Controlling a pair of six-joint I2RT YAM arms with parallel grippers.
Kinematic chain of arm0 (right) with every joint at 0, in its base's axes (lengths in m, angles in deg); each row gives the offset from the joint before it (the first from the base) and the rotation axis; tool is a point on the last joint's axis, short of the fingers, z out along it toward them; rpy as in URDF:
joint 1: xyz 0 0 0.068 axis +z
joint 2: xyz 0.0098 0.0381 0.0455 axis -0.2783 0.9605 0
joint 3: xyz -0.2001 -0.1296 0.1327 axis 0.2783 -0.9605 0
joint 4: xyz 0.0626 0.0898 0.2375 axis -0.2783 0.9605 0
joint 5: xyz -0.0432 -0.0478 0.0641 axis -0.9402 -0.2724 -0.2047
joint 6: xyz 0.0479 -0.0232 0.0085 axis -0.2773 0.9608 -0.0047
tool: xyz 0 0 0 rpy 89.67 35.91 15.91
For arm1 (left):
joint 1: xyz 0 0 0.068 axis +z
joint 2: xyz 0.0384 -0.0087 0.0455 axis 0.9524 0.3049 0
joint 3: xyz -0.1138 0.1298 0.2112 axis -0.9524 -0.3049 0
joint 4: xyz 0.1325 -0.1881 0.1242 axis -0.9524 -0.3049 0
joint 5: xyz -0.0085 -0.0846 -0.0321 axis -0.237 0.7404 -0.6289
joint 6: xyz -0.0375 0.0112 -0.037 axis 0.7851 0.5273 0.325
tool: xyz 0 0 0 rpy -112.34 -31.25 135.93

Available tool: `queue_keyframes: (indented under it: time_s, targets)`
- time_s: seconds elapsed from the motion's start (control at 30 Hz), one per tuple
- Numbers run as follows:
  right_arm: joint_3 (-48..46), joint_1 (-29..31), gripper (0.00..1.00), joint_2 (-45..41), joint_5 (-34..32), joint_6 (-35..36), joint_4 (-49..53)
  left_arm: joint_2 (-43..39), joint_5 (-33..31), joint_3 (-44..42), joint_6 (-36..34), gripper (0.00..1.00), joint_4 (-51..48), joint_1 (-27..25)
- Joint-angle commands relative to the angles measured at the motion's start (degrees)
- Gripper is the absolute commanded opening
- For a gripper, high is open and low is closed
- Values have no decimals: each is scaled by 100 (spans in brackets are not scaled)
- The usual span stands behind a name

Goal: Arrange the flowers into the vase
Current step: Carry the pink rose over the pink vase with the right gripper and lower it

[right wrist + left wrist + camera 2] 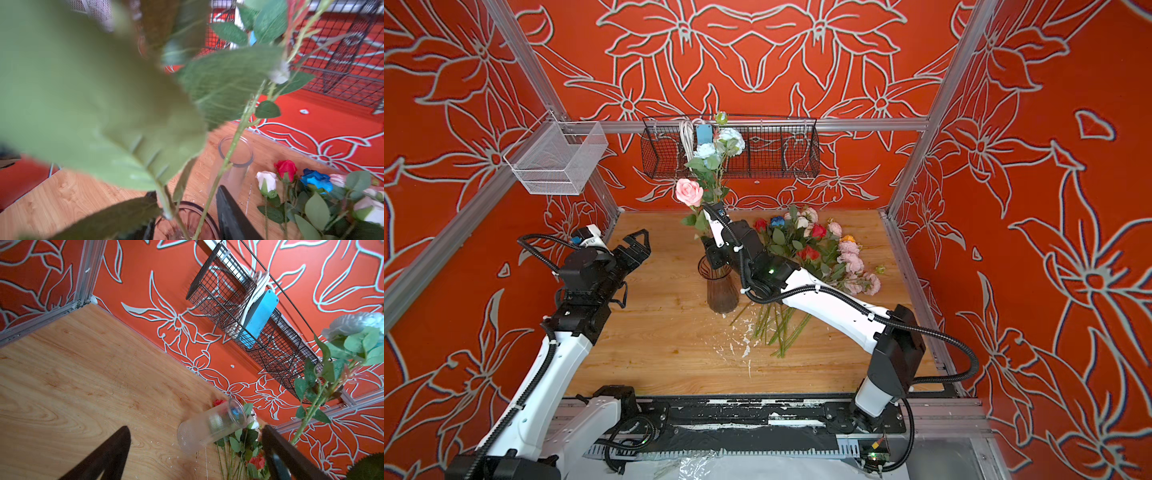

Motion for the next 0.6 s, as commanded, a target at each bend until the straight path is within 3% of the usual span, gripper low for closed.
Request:
queue_keyframes:
  time_s: [0.0, 0.23, 0.57]
  targets:
    - [170, 51, 55, -406, -330, 68, 277, 5, -38, 38, 3, 98, -13, 51]
    - [725, 42, 63, -134, -701, 228, 933, 77, 15, 71, -12, 98, -37, 98]
    - [1368, 44, 68, 479, -165, 159, 2127, 169, 92, 107, -6, 98, -89, 137]
